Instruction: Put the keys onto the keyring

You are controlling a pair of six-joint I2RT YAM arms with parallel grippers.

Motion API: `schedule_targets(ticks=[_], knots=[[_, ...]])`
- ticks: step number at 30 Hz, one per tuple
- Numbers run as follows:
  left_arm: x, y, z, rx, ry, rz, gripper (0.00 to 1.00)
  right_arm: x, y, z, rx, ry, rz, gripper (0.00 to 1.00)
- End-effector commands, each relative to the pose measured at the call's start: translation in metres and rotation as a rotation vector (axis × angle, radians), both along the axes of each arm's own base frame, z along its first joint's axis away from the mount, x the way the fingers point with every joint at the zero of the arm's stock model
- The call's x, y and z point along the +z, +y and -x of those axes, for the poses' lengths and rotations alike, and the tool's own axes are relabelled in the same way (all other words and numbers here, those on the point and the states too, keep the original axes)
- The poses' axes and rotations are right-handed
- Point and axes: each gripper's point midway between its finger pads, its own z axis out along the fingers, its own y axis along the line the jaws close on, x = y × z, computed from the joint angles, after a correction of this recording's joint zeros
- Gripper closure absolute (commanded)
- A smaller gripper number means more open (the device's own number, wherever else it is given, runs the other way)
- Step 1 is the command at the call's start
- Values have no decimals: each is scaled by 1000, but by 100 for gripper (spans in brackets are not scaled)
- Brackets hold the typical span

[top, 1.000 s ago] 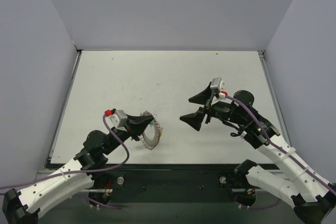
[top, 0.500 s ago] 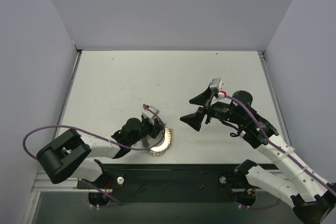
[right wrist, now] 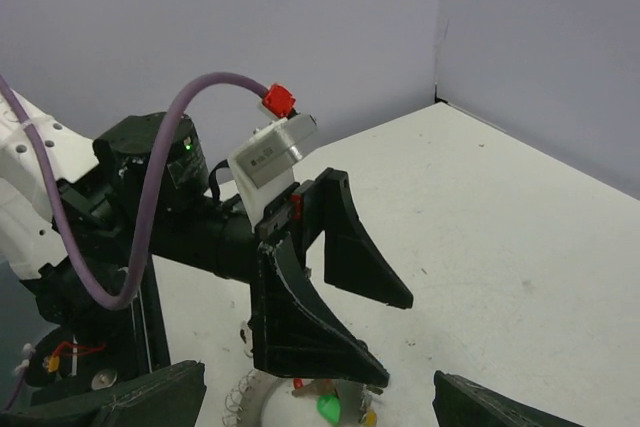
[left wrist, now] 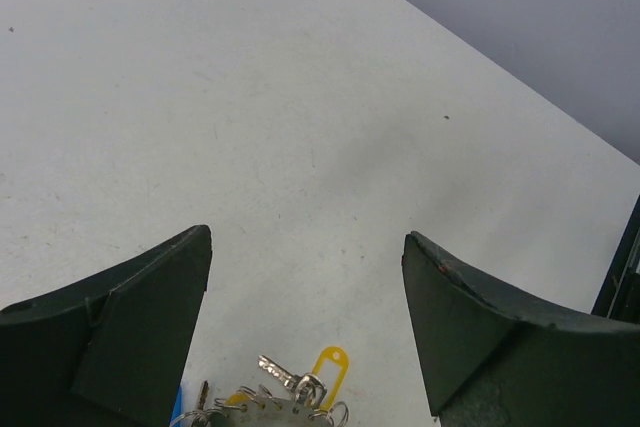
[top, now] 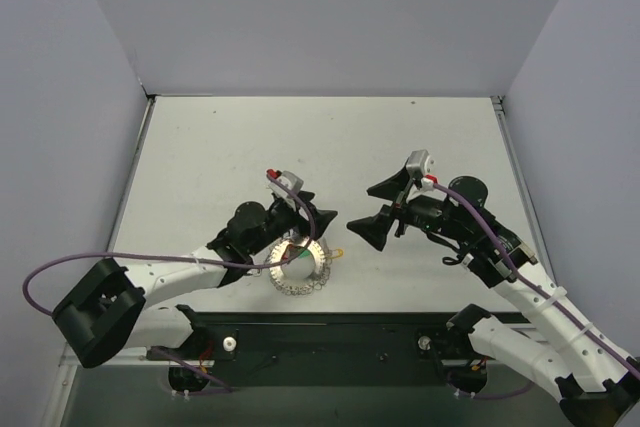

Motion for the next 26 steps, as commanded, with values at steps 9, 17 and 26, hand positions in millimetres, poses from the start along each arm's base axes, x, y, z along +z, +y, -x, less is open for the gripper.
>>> schedule_targets(ticks=[9,17,26], knots=[[-13,95,-13,511,383,-201,10,-30,-55,-63,-518,111,17,0],[7,164,-3,740,275,-164,5,-79,-152,-87,-1075,168,101,0],[0,190,0,835,208,-162,4,-114,-189,-89,-1271,100,92,0]])
